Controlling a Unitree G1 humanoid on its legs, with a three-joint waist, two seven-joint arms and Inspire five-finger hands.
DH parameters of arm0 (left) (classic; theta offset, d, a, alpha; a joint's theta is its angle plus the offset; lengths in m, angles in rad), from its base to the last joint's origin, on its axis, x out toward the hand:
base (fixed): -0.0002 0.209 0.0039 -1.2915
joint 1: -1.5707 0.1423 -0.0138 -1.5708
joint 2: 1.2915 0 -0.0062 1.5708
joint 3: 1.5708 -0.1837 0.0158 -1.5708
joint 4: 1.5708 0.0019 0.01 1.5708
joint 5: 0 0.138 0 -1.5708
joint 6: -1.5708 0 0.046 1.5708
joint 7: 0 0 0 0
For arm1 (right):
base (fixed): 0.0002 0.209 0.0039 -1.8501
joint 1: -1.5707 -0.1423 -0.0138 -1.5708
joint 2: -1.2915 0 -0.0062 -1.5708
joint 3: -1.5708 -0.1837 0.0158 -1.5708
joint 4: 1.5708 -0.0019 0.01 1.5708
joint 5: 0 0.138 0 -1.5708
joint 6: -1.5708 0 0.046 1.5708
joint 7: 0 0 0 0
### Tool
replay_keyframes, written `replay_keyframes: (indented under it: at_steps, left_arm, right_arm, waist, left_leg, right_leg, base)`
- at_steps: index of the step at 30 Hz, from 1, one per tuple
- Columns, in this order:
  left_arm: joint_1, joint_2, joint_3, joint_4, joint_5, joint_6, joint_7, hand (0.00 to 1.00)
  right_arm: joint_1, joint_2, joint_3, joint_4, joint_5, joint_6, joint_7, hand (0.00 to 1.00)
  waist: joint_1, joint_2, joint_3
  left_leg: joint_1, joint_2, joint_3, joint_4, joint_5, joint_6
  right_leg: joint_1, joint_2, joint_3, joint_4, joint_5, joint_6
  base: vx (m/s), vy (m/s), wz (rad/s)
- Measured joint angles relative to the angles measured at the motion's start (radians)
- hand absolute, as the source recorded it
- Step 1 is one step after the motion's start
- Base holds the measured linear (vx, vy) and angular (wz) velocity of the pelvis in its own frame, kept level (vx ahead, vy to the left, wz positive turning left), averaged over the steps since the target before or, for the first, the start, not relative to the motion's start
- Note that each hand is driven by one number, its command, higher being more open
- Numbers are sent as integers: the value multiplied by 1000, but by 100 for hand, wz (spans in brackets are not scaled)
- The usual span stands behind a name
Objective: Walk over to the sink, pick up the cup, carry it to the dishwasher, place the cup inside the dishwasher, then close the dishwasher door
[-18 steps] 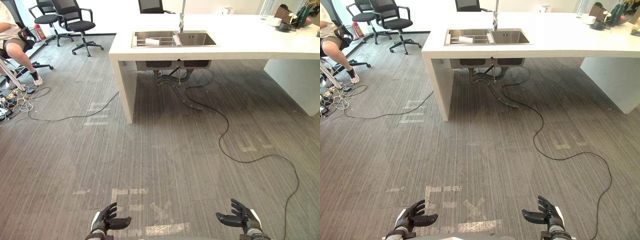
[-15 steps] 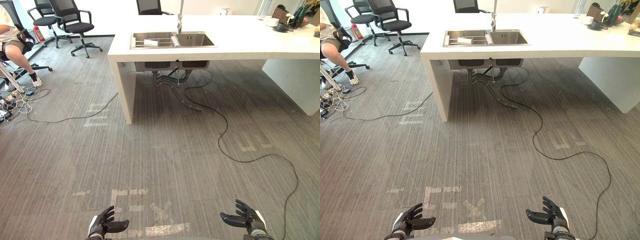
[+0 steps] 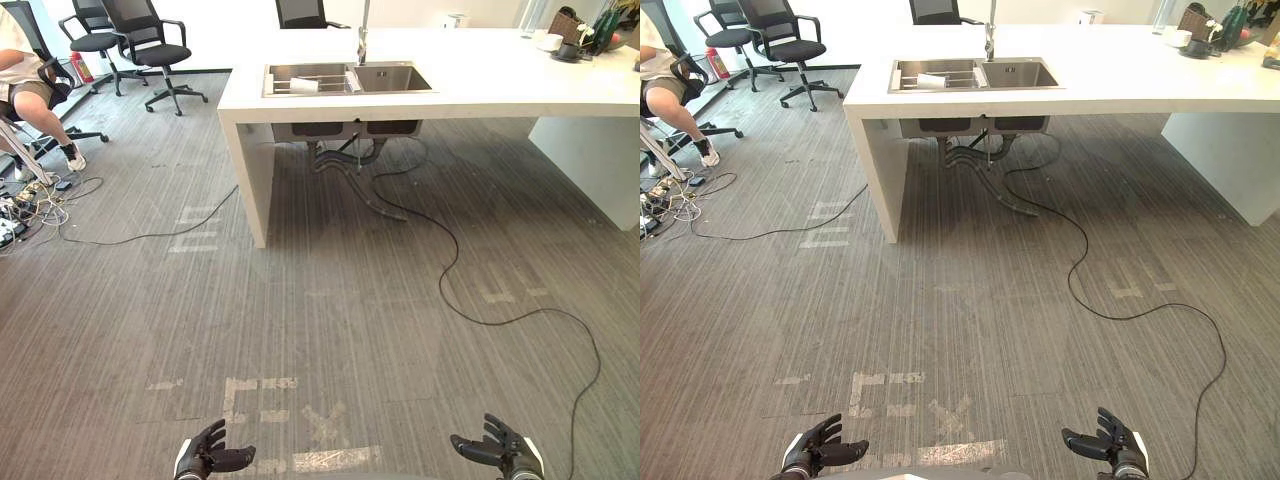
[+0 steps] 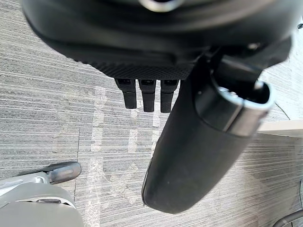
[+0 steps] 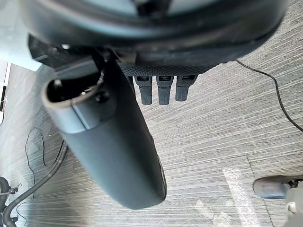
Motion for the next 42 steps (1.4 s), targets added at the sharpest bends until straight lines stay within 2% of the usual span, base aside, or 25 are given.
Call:
replay_keyframes:
  at_steps: [11,14,15,16,17,18,19,20,21,24,25,26,28,29,30,31,32,33,34,35,37,39,40,41,42]
  left_arm:
    - [-3,-7,-2,-35,-40,0,3,90]
    - [3,-19,-2,-85,-42,2,4,90]
    - [5,-23,-2,-98,-43,2,4,90]
    - [5,-32,-6,-127,-51,2,5,90]
    - [4,-34,-12,-134,-55,2,5,90]
    - [2,-37,-32,-142,-66,2,6,90]
    - [2,-39,-39,-145,-68,3,6,90]
    - [3,-37,-54,-154,-70,6,12,90]
    - [2,-32,-64,-162,-70,7,17,90]
    - [-21,-23,-62,-162,-78,8,28,90]
    - [-35,-23,-63,-159,-81,8,30,90]
    - [-62,-28,-64,-157,-84,8,34,90]
    - [-86,-26,-67,-156,-90,6,38,90]
    - [-91,-20,-67,-152,-96,5,43,90]
    - [-88,-19,-67,-137,-98,5,47,90]
    - [-93,-28,-67,-124,-98,6,49,90]
    - [-93,-38,-73,-128,-100,6,50,90]
    - [-98,-40,-74,-131,-100,6,50,90]
    - [-97,-41,-74,-134,-101,6,50,90]
    - [-92,-41,-78,-158,-109,7,49,90]
    - [-86,-43,-96,-250,-110,6,49,90]
    - [-78,-50,-117,-374,-119,5,49,90]
    - [-77,-54,-133,-465,-138,4,49,90]
    - [-75,-59,-135,-498,-149,3,50,90]
    - [-65,-70,-137,-570,-166,2,53,90]
  right_arm:
    - [-39,0,-1,-1,28,1,-7,90]
    - [-52,0,-2,-1,32,3,-15,90]
    - [-54,0,-2,-2,36,4,-17,90]
    - [-62,0,-2,-3,37,4,-23,90]
    - [-63,-1,-2,-3,37,5,-26,90]
    - [-64,-5,-2,-3,38,6,-31,90]
    - [-68,-6,-1,-3,38,7,-31,90]
    - [-76,-5,5,-3,39,9,-32,90]
    - [-75,-5,19,-2,39,14,-31,90]
    - [-89,-8,55,-2,39,21,-29,90]
    - [-95,-11,57,-1,39,22,-29,90]
    - [-109,-23,57,0,39,23,-29,90]
    - [-112,-42,58,-1,39,22,-29,90]
    - [-105,-51,58,-1,39,22,-30,90]
    - [-95,-56,58,0,39,23,-33,90]
    - [-89,-67,58,2,39,23,-35,90]
    - [-100,-72,58,2,39,23,-35,90]
    - [-108,-70,68,1,40,23,-33,90]
    - [-108,-69,76,1,41,23,-33,90]
    - [-107,-60,82,0,63,22,-31,90]
    - [-104,-52,85,-29,97,15,-38,90]
    - [-103,-49,73,-63,110,2,-48,90]
    - [-105,-50,71,-66,116,-3,-53,90]
    - [-105,-50,70,-66,117,-3,-54,90]
    - [-105,-49,70,-65,117,-3,-54,90]
  waist:
    - [1,0,1]
    - [3,2,10]
    - [3,2,11]
    - [4,-1,21]
    - [4,-2,25]
    - [1,-9,31]
    - [2,-6,33]
    - [2,4,42]
    - [-3,5,56]
    - [-12,25,83]
    - [-20,33,95]
    - [-40,56,119]
    - [-54,59,123]
    - [-56,37,116]
    - [-60,26,107]
    - [-64,35,104]
    - [-62,58,102]
    - [-58,64,106]
    - [-52,63,108]
    - [-50,59,115]
    - [-30,32,135]
    - [-19,22,142]
    - [-1,11,149]
    - [3,8,151]
    - [16,5,152]
  left_leg:
    - [-38,2,18,-7,-9,-7]
    - [-76,8,21,72,-68,-2]
    - [-89,9,23,99,-86,2]
    - [-114,12,38,176,-139,11]
    - [-119,12,50,204,-161,14]
    - [-126,7,59,244,-205,33]
    - [-124,5,61,253,-219,36]
    - [-112,6,60,262,-239,42]
    - [-77,7,53,268,-247,50]
    - [1,35,34,231,-268,27]
    - [16,49,22,215,-267,21]
    - [44,82,-3,184,-263,1]
    - [82,101,-25,147,-263,-35]
    - [109,100,-33,158,-285,-78]
    - [124,103,-40,193,-301,-105]
    - [118,123,-41,261,-303,-112]
    - [53,166,-33,426,-272,-158]
    - [-35,209,-36,651,-163,-158]
    - [-75,236,-36,763,-129,-165]
    - [-152,301,-18,979,-135,-153]
    - [-243,356,62,1140,-156,-127]
    - [-355,352,109,1095,-179,-92]
    - [-424,311,136,941,-199,-64]
    - [-441,286,136,864,-199,-65]
    - [-466,230,125,675,-188,-75]
  right_leg:
    - [-44,3,11,-4,-5,3]
    - [-68,2,12,49,-50,11]
    - [-84,0,11,85,-74,14]
    - [-134,-17,-3,202,-151,25]
    - [-147,-28,-14,249,-182,36]
    - [-179,-50,-35,348,-230,65]
    - [-203,-61,-50,418,-235,68]
    - [-282,-83,-91,601,-226,84]
    - [-342,-106,-125,722,-245,74]
    - [-447,-117,-194,677,-270,56]
    - [-464,-109,-208,635,-266,52]
    - [-497,-85,-215,531,-233,53]
    - [-543,-71,-180,360,-117,61]
    - [-561,-73,-133,311,-39,40]
    - [-563,-81,-122,357,65,-14]
    - [-564,-73,-129,416,50,-72]
    - [-540,-48,-143,427,6,-83]
    - [-481,-24,-154,403,-27,-131]
    - [-438,-12,-158,381,-38,-146]
    - [-331,10,-173,314,-43,-151]
    - [-178,18,-170,209,-51,-164]
    - [-83,17,-170,120,-60,-178]
    - [-22,8,-167,74,-70,-178]
    - [-2,1,-163,65,-78,-171]
    - [35,-17,-152,54,-100,-156]
  base:
    - [10,-8,-4]
    - [84,2,-2]
    - [61,-3,-1]
    - [59,1,3]
    - [94,2,9]
    - [99,8,4]
    - [169,31,-2]
    - [246,39,1]
    - [281,39,4]
    - [388,0,14]
    - [526,-98,51]
    - [469,-117,65]
    - [495,-150,56]
    - [638,-223,40]
    - [789,-310,39]
    - [666,-292,22]
    - [789,-340,9]
    - [662,-277,1]
    - [674,-268,8]
    - [522,-208,8]
    - [571,-219,12]
    - [510,-131,10]
    - [423,-29,0]
    - [521,3,-14]
    - [467,53,-24]
